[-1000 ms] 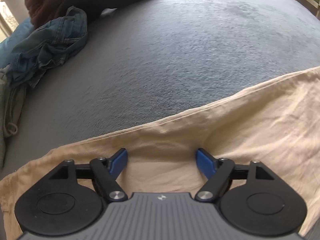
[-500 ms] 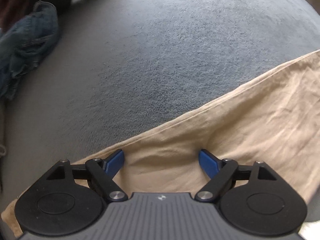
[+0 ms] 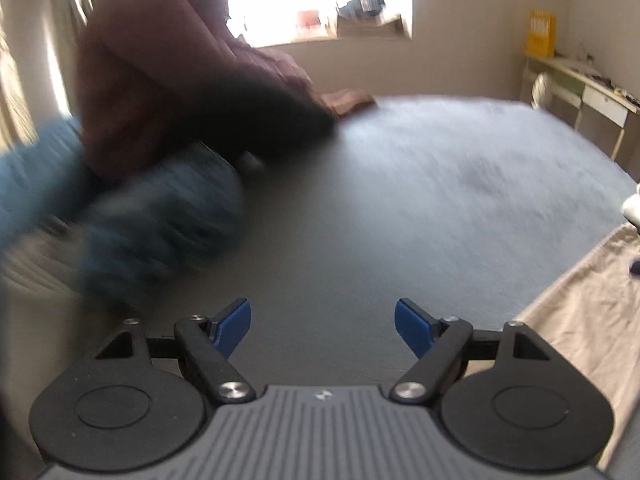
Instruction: Fold clothes
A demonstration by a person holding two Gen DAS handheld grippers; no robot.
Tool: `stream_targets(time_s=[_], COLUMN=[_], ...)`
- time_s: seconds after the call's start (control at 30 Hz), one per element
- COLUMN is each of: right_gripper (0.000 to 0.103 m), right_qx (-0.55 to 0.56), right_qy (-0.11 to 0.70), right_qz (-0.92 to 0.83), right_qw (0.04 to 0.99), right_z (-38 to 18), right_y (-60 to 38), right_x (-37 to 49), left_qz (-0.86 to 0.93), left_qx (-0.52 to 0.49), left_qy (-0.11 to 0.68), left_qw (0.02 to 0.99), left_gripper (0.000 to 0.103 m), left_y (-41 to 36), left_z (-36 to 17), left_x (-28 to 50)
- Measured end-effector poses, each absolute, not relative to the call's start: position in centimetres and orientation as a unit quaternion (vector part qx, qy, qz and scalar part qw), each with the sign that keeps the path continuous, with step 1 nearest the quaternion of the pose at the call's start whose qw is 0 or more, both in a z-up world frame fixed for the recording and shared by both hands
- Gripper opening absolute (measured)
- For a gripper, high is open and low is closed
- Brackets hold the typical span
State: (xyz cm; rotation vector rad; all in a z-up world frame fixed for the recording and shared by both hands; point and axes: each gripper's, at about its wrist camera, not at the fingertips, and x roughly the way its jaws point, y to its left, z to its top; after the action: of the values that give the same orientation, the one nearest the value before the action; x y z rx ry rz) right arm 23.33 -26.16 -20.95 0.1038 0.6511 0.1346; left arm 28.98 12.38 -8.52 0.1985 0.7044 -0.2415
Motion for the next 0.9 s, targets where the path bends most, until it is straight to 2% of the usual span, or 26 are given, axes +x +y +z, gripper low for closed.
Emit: stream_targets(time_s=[0.1,0.2,0.33,0.43,0.5,0.63,0.73,0.8,0.9], right_gripper=[0.011,0.014,0.014,0.016,0.018,0.019,0.019,0.02,0.02], right_qx=[0.025,0.023,0.024,0.113,0.107,0.076,0.037,0.045,0.048], right_qy=[0.339,0.377,0.421,0.383,0.376,0.426,0.456,0.481,0.478], right_qz=[0.128,0.167,0.039,0.027,0.045,0.127,0.095,0.012,-0.014], right_qw=[0.932,0.911,0.906,0.916,0.919,0.893,0.884,0.875,0.877], right_z=[-20.9,-22.1,-23.3,-19.6,-17.7,-19.1,-21.1,-21.7,-20.3], right_y=[-22.3,-19.4,-19.6,-21.1,-19.4,-13.4,-12.3,-14.5,-14.4], right_x=[23.7,25.3,27.6,25.8,23.5,20.3,19.9,20.5,20.8], left_qz=[-0.104,-0.1,-0.131,-0.157,-0.167,-0.173,-0.166,-0.167,-0.177], left_qx=[0.114,0.126,0.077,0.026,-0.007,-0.048,-0.019,-0.015,-0.054], left_qy=[0.315,0.329,0.381,0.417,0.429,0.442,0.466,0.474,0.463], left_qw=[0.936,0.93,0.912,0.895,0.888,0.879,0.869,0.864,0.867], left_gripper=[0.081,0.081,0.079,0.079,0.079,0.076,0.074,0.072,0.072], left_y=[15.8,17.8,18.9,19.9,20.3,20.5,20.6,21.4,22.9], left_z=[-6.1,-6.7,-10.8,-13.3,-14.9,-18.2,-21.5,-23.1,-23.7], left_x=[25.4,21.7,17.0,13.6,12.6,12.0,11.5,11.3,11.0])
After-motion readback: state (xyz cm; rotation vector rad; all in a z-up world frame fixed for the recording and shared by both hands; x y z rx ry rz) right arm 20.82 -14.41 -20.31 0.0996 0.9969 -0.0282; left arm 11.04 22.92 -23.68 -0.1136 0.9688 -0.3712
